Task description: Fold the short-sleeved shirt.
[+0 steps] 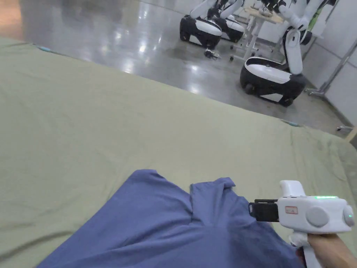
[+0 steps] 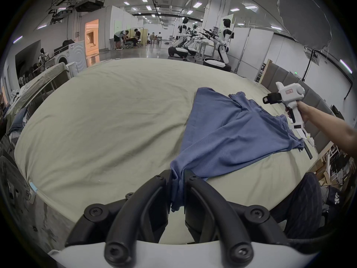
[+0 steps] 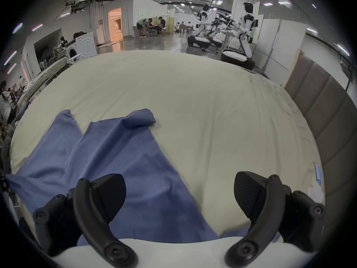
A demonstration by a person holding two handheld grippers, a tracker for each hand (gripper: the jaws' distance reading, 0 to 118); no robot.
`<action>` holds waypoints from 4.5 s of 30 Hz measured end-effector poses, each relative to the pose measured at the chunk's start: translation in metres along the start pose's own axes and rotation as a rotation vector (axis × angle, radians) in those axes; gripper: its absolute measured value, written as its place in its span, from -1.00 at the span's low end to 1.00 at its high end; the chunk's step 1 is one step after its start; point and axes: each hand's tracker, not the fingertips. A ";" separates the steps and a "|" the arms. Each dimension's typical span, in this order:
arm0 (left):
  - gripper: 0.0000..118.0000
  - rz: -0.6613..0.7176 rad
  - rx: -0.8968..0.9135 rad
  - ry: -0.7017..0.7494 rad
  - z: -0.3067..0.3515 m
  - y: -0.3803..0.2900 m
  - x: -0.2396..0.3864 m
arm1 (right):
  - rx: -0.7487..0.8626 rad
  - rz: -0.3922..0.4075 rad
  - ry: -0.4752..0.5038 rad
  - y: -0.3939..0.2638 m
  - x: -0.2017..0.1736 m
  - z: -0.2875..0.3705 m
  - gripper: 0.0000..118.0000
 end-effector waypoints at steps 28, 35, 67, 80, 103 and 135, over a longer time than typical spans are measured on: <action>-0.85 -0.147 0.336 0.086 -0.017 0.294 0.028 | 0.512 -0.098 -0.144 0.130 0.054 0.309 -0.92; -0.85 -0.228 0.566 0.231 0.024 0.451 0.077 | 0.773 -0.160 -0.197 0.222 0.088 0.442 -0.92; -0.85 -0.170 0.474 0.259 -0.094 0.421 0.102 | 0.658 -0.233 -0.257 0.184 0.129 0.293 -0.92; -0.85 -0.205 0.243 0.106 -0.027 0.138 0.094 | 0.499 -0.164 -0.079 -0.097 0.084 0.319 -0.92; 0.54 -0.273 0.128 0.110 -0.010 -0.069 0.084 | 0.375 -0.301 0.001 -0.336 0.032 0.269 0.94; -0.90 -0.243 0.004 0.048 -0.045 -0.024 0.092 | 0.280 -0.328 -0.162 -0.324 0.044 0.263 1.00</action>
